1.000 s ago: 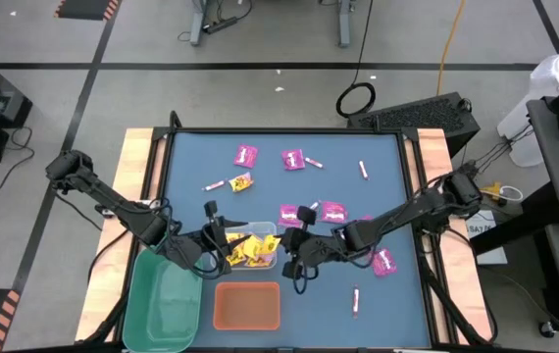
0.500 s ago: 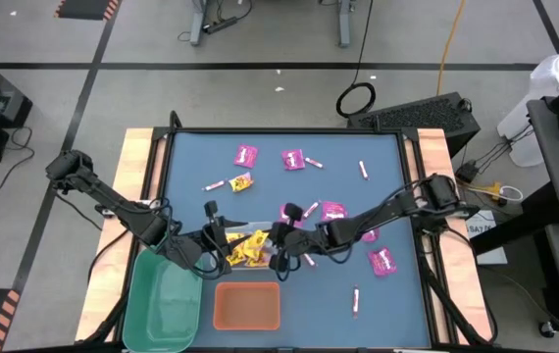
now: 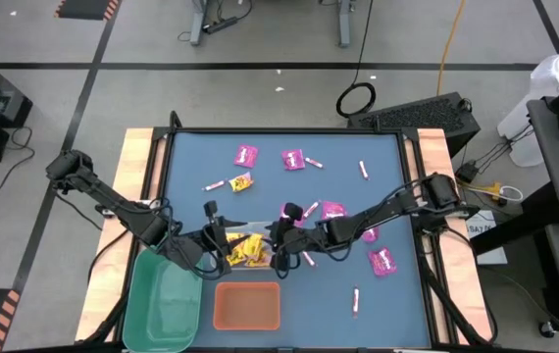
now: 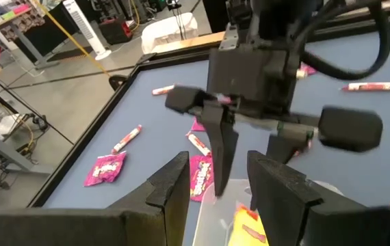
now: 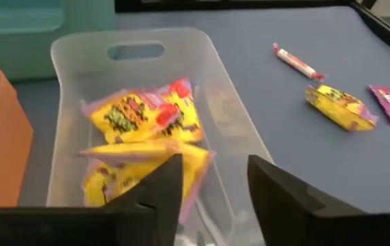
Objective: Sort candy
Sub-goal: Put the yellow candy into the transparent bin
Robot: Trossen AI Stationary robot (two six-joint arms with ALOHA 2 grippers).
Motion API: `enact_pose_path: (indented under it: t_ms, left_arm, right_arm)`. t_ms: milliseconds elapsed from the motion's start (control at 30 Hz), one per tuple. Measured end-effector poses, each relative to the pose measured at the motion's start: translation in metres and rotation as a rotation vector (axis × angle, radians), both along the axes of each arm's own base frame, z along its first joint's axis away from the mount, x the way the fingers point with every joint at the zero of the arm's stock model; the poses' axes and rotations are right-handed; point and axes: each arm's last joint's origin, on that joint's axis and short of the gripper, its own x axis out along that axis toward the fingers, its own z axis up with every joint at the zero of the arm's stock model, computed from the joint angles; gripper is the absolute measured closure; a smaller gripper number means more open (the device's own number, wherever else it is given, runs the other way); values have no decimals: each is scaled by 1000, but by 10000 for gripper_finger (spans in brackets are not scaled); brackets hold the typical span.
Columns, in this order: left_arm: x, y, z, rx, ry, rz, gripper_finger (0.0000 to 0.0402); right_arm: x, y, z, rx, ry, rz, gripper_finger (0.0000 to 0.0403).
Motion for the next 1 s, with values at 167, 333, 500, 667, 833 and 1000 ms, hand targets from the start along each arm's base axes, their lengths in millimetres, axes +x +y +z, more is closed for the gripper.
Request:
enact_pose_path:
  t_ms: [167, 333, 500, 667, 833, 1000]
  left_arm:
    - [0, 0, 0, 3, 4, 0, 249]
    - [0, 1, -1, 7, 10, 5, 249]
    - [3, 14, 1, 58, -39, 186, 249]
    - [15, 51, 1, 128, -15, 355, 249]
    - [29, 105, -1, 25, 45, 372, 249]
    - [29, 151, -9, -138, 135, 292, 249]
  right_arm:
    - [-11, -3, 17, -20, 41, 0, 213]
    - [-29, -7, 43, -80, 100, 32, 210]
    - [-47, -12, 62, -210, 173, 82, 224]
    - [-57, -18, 59, -364, 312, 104, 238]
    - [-55, -36, 53, -420, 397, 100, 251]
    - [-56, -56, 49, -424, 462, 65, 263]
